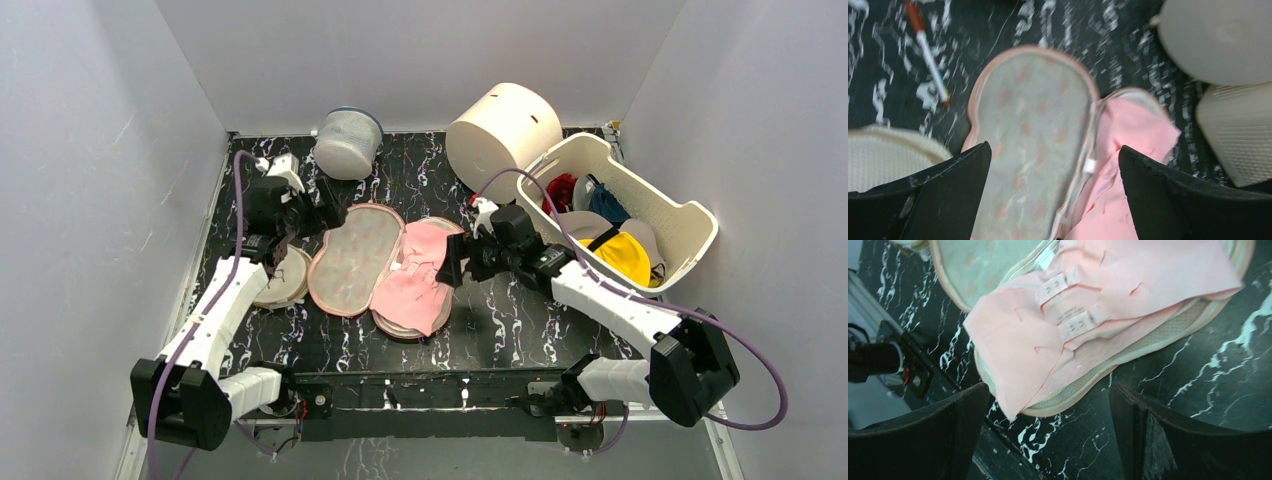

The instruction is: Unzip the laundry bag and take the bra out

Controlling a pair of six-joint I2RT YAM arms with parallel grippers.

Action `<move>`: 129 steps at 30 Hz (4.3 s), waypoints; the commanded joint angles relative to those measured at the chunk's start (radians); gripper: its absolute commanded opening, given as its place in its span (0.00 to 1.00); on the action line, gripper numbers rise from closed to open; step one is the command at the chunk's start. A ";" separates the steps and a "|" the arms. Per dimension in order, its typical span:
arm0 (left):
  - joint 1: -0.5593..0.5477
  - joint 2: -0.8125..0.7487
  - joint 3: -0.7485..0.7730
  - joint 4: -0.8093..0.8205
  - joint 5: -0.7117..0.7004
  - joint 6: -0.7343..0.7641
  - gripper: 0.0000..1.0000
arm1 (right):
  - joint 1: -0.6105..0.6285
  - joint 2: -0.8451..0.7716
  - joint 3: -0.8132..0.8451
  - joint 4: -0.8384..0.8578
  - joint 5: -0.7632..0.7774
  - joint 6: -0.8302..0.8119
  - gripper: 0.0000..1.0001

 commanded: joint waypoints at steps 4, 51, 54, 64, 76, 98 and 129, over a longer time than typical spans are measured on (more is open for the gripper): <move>0.002 -0.024 0.150 0.252 0.171 0.139 0.98 | 0.009 0.092 0.193 -0.066 0.060 -0.070 0.84; -0.068 -0.073 0.075 0.191 -0.398 0.243 0.98 | 0.649 0.645 0.574 -0.082 0.704 -0.178 0.55; -0.102 -0.064 0.075 0.193 -0.347 0.223 0.98 | 0.649 0.629 0.578 -0.088 0.718 -0.186 0.59; -0.169 -0.063 0.107 0.164 -0.350 0.242 0.98 | 0.649 0.641 0.565 -0.075 0.702 -0.192 0.54; -0.168 -0.117 0.054 0.219 -0.413 0.287 0.98 | 0.649 0.639 0.495 -0.024 0.770 -0.189 0.49; -0.168 -0.122 0.045 0.233 -0.419 0.307 0.98 | 0.649 0.590 0.499 -0.024 0.772 -0.178 0.08; -0.169 -0.113 0.050 0.228 -0.387 0.289 0.98 | 0.651 0.590 0.512 -0.066 0.707 -0.157 0.22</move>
